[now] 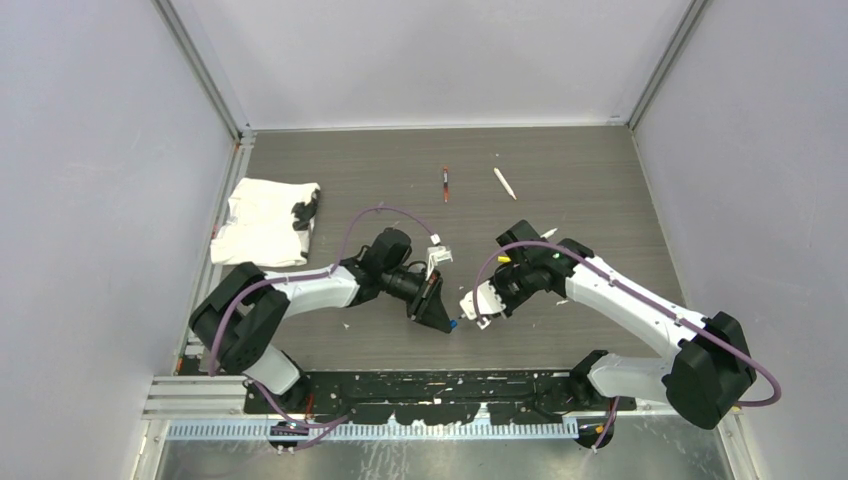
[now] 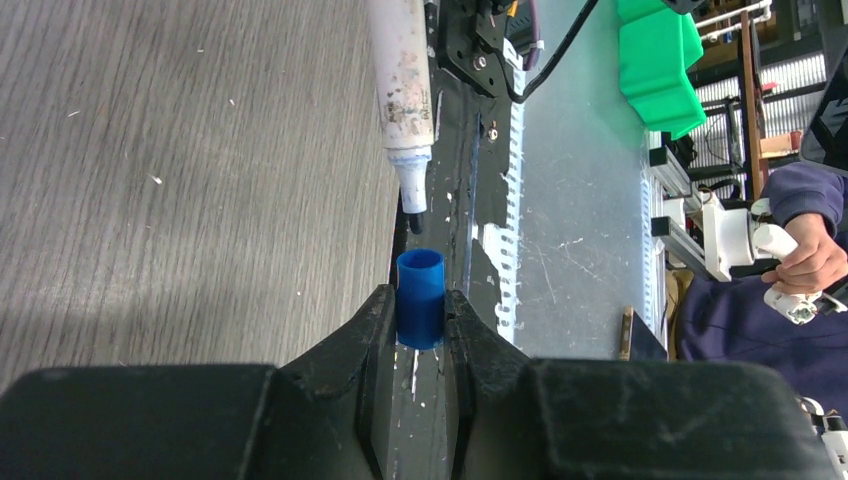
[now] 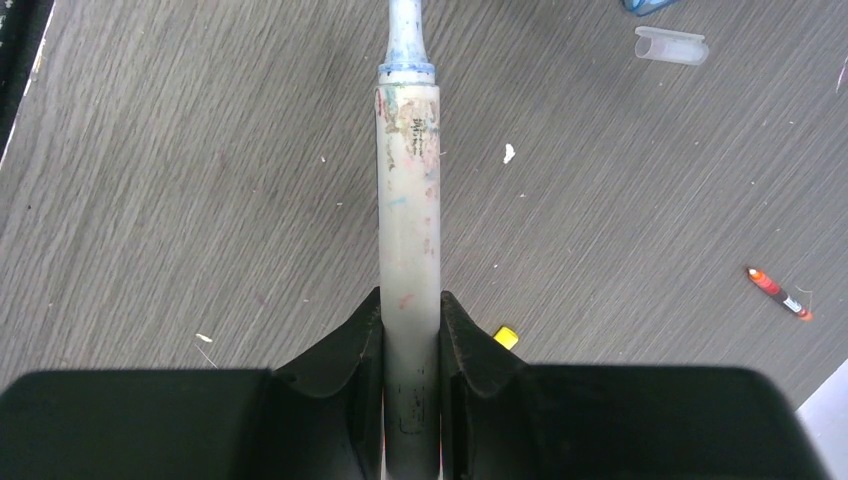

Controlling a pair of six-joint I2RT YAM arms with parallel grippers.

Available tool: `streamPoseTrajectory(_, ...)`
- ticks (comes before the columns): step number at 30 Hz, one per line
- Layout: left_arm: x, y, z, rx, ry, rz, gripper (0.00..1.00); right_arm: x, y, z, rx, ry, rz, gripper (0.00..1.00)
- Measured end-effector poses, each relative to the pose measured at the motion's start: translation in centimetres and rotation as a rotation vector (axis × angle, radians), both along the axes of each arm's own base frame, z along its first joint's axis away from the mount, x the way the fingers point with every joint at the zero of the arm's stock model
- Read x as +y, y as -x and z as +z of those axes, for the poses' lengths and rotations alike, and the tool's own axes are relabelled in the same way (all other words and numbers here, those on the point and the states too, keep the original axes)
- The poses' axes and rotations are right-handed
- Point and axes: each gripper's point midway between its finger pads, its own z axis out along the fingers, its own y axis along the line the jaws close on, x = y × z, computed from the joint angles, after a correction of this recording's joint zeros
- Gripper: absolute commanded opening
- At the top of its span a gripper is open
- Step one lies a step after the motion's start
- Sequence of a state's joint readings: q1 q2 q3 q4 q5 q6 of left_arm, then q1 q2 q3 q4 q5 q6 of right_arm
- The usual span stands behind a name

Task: Insert the pens into the pen caps
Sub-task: Insert the pen cap onto the pen.

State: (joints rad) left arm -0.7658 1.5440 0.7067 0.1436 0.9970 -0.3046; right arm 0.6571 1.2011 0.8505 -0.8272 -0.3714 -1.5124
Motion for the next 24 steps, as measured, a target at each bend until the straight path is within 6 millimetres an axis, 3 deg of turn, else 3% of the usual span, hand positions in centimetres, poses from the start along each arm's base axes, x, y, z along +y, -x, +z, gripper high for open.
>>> streamPoseTrajectory(24, -0.2, -0.2, -0.3, 0.013, -0.01, 0.002, 0.01, 1.2, 1.1, -0.5, 0.032, 0.001, 0.041, 0.01)
